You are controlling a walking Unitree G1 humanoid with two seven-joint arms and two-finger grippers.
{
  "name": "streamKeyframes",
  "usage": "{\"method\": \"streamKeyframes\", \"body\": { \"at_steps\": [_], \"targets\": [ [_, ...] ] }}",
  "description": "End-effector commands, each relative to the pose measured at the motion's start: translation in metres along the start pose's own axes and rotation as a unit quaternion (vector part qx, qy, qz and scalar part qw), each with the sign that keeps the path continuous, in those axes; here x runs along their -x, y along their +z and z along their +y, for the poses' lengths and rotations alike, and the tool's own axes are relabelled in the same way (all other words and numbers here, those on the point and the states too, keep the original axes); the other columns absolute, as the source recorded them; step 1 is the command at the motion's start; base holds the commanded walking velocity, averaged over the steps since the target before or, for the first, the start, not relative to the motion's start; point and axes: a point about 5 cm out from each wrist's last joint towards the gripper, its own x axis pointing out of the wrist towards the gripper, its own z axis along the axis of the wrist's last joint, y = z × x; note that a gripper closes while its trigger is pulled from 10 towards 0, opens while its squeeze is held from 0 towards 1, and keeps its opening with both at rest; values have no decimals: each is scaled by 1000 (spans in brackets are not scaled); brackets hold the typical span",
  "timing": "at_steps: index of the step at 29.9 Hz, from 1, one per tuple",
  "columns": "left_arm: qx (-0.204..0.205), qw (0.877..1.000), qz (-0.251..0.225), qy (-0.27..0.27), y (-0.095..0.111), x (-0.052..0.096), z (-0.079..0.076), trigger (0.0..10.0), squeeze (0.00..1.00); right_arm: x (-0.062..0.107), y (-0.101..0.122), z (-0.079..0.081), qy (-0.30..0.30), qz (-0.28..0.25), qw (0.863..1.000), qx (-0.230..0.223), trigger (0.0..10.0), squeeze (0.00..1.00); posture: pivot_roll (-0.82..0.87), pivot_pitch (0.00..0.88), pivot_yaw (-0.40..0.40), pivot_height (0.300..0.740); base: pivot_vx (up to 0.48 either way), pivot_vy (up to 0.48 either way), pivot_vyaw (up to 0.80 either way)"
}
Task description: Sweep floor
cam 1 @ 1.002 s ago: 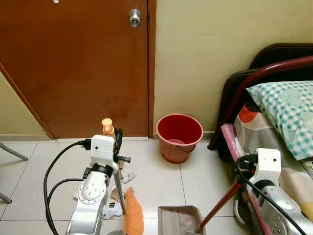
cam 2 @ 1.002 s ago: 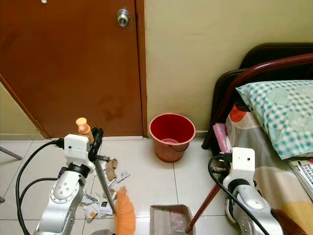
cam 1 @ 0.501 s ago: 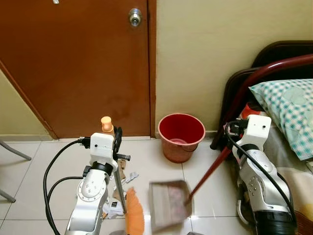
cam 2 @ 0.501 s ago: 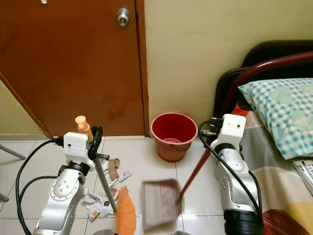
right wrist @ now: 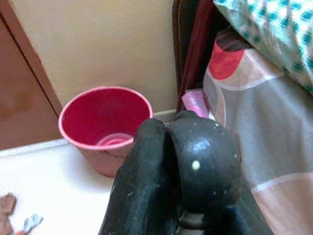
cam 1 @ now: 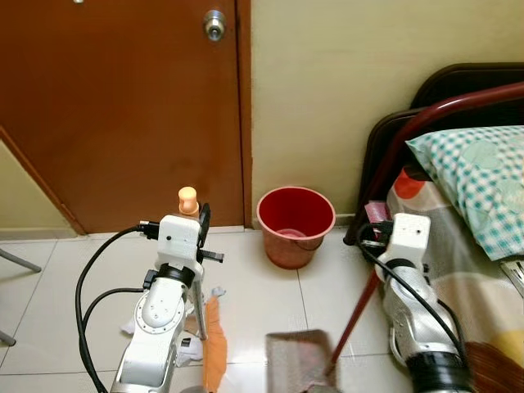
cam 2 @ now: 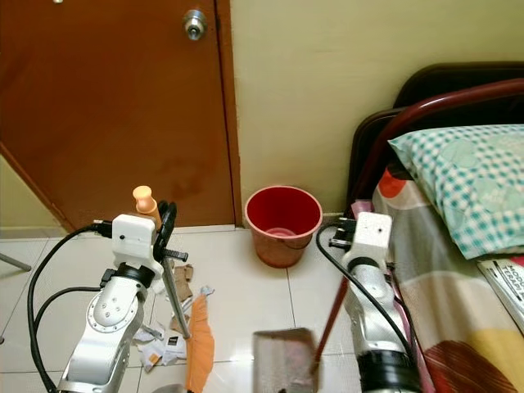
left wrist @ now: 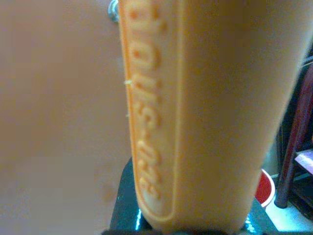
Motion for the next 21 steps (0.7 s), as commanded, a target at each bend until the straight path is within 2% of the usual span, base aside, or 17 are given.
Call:
{"method": "streamKeyframes", "body": {
  "at_steps": [1, 8, 14, 15, 21],
  "targets": [
    [-17, 999, -38, 0, 17, -5, 2, 10000, 0, -6, 18, 1, -11, -48, 999, -5, 10000, 0, -6, 47, 4, 740, 0, 0, 0],
    [-26, 998, -50, -9, 21, -11, 5, 10000, 0, -14, 14, 10, -16, -60, 998, -3, 10000, 0, 10, 30, 9, 740, 0, 0, 0],
    [-26, 998, -46, -14, 20, -15, 8, 10000, 0, -15, 16, 23, 12, -70, 997, -11, 10000, 0, 50, 38, 23, 740, 0, 0, 0],
    [-26, 999, -42, -15, 18, -13, 7, 10000, 0, -13, 12, 25, 36, -63, 997, -20, 10000, 0, 86, 47, 6, 740, 0, 0, 0],
    [-18, 999, -28, -1, 11, -8, 7, 10000, 0, -7, -3, 23, 65, -32, 997, -31, 10000, 0, 99, 49, -37, 740, 0, 0, 0]
  ]
}}
